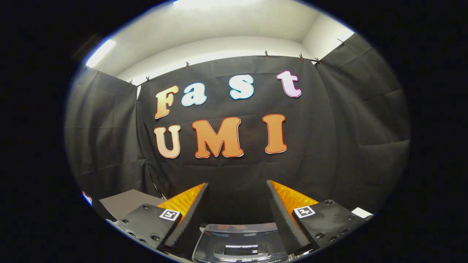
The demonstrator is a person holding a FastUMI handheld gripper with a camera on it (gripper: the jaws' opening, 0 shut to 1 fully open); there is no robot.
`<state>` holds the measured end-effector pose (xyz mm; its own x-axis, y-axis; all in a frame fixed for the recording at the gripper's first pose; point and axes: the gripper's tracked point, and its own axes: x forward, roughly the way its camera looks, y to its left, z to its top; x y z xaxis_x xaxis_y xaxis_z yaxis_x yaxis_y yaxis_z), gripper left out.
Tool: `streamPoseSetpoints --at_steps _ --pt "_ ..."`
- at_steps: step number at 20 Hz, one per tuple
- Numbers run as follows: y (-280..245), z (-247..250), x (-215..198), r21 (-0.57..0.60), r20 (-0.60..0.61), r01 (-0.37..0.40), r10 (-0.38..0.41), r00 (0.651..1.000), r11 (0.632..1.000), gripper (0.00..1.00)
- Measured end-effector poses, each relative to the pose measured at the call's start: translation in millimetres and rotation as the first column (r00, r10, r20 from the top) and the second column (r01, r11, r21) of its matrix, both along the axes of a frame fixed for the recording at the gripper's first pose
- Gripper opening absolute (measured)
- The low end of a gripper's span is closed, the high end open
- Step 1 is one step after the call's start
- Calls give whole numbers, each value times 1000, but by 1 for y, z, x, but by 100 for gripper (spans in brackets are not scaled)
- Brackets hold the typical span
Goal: Put the clothes into the washing machine and then close the washing machine lid.
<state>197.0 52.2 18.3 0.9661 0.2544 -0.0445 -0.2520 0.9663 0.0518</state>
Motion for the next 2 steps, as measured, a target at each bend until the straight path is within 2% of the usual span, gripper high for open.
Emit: streamPoseSetpoints --at_steps 2 --pt "4 -1 -1 0 2 -1 1 1000 1000 97"
